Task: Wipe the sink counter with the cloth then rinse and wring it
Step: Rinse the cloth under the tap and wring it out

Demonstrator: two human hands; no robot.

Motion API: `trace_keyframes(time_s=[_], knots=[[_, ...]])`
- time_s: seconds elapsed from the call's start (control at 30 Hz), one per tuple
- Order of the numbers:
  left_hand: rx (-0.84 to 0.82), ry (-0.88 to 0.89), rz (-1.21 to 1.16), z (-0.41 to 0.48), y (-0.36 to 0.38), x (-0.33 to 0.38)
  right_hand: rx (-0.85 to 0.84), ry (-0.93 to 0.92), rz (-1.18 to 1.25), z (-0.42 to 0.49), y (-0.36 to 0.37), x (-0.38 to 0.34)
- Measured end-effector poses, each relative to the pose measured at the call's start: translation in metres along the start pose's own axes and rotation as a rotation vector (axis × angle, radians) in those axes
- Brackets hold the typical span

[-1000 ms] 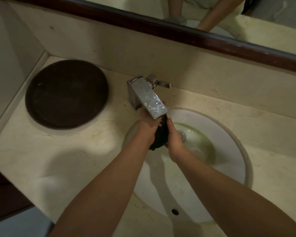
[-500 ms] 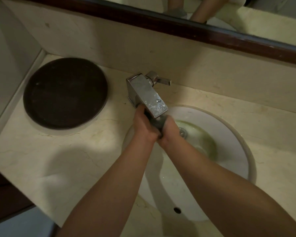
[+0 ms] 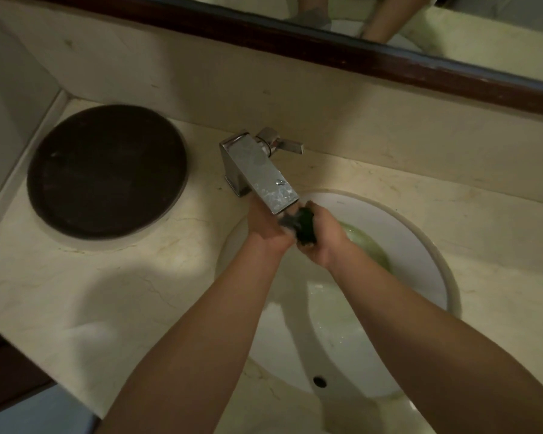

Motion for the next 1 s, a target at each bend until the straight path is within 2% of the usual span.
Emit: trace_keyframes(time_s=[0.13, 0.2, 0.27, 0.33, 0.4, 0.47, 0.53, 0.63, 0.87, 1.0], knots=[[-0.016, 0.001, 0.067, -0.005, -0.003, 0.006, 0.173, 0.065, -0.054, -0.003, -0.04, 0.005], [-0.043, -0.018, 0.086, -0.005, -0.006, 0.011, 0.201, 0.098, -0.099, -0.008, -0.052, 0.013], [-0.056, -0.025, 0.14, -0.006, -0.013, 0.014, 0.137, 0.135, -0.074, -0.008, -0.05, 0.021], [-0.073, -0.014, 0.174, -0.01, -0.012, 0.013, -0.017, 0.208, 0.083, -0.009, -0.033, 0.031], [-0.078, 0.07, 0.37, -0.004, -0.015, 0.011, -0.164, 0.263, 0.29, -0.008, -0.01, 0.038], [-0.055, 0.181, 0.532, -0.002, -0.013, 0.012, -0.192, 0.249, 0.396, -0.012, 0.005, 0.037], [-0.019, 0.246, 0.58, -0.001, -0.011, 0.017, -0.21, 0.223, 0.447, -0.015, 0.014, 0.034], [-0.047, 0.294, 0.443, 0.001, -0.01, 0.027, -0.167, 0.177, 0.481, -0.019, 0.016, 0.032], [-0.039, 0.14, 0.106, -0.001, -0.005, 0.018, -0.2, 0.085, 0.371, -0.021, 0.036, 0.014], [-0.01, 0.045, -0.001, -0.003, 0.0, 0.016, -0.091, 0.044, 0.231, -0.019, 0.038, 0.002]])
Point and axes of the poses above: each hand's wrist, its own z-axis towards the middle knuckle, its own y-axis out of the palm, x = y × z, the point moved 6 cm from there along z, towards the middle knuckle, and after that the axes turned 4 degrees about -z, right-handed, at the moved point
